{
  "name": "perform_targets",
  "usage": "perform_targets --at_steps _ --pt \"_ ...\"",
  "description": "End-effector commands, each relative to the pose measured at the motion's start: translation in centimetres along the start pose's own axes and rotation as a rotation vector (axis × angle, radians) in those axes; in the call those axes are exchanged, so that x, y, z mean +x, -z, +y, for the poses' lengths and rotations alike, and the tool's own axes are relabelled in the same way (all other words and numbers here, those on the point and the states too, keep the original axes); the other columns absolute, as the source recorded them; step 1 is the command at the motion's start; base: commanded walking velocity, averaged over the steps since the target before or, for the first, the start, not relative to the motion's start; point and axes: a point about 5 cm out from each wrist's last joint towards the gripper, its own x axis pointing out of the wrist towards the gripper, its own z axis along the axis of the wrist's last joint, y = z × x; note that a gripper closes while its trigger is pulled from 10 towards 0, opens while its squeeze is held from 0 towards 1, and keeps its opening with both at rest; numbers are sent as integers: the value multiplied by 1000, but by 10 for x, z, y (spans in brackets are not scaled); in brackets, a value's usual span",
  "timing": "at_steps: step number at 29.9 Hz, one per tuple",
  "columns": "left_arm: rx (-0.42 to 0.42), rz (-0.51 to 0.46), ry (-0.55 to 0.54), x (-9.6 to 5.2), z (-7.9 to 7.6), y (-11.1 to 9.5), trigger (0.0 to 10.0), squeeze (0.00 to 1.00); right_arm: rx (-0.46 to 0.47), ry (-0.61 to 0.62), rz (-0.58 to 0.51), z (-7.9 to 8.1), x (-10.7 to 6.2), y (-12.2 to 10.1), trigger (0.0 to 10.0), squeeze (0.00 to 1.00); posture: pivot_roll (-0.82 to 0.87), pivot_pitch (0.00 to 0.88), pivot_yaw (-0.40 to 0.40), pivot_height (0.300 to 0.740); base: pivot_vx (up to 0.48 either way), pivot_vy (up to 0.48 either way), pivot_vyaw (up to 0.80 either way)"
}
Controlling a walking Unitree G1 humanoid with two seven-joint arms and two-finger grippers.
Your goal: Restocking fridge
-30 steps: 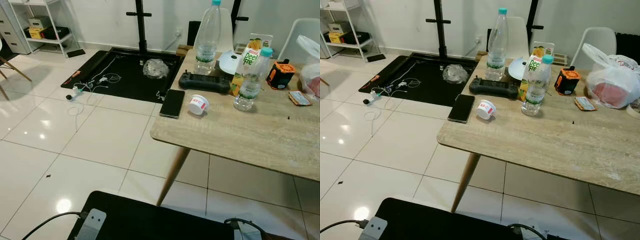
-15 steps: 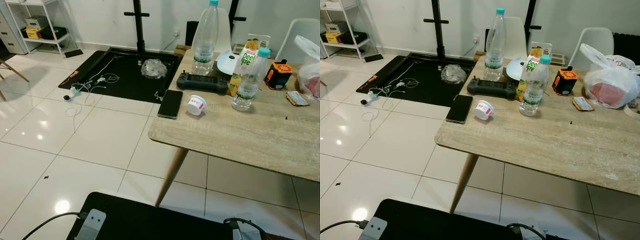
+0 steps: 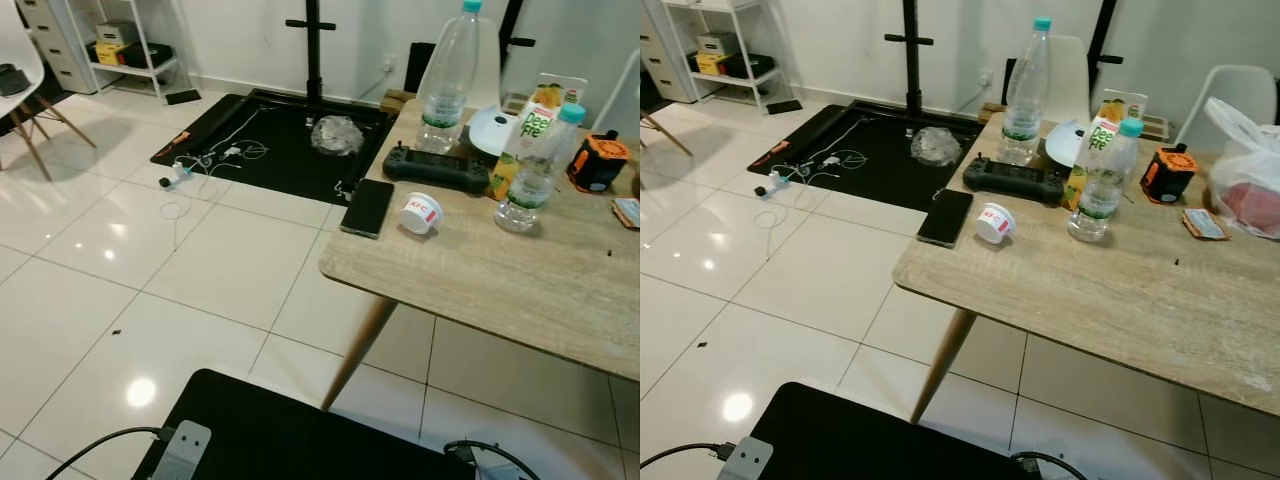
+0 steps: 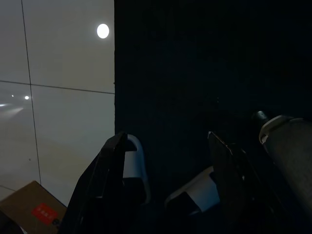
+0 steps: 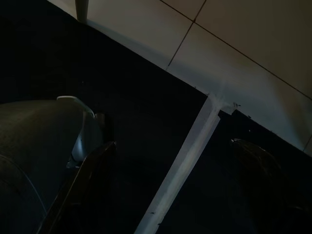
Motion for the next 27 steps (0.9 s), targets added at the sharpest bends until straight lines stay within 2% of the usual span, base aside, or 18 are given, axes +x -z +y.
perform_targets --at_steps 1,27 --pt "4 14 12 0 -5 3 10000 0 -6 14 -8 -3 -1 1 10000 0 79 0 -10 706 0 0 0" --pt "6 12 8 -1 -5 3 10000 0 1 17 -18 -3 0 -1 10000 0 84 9 -12 706 0 0 0"
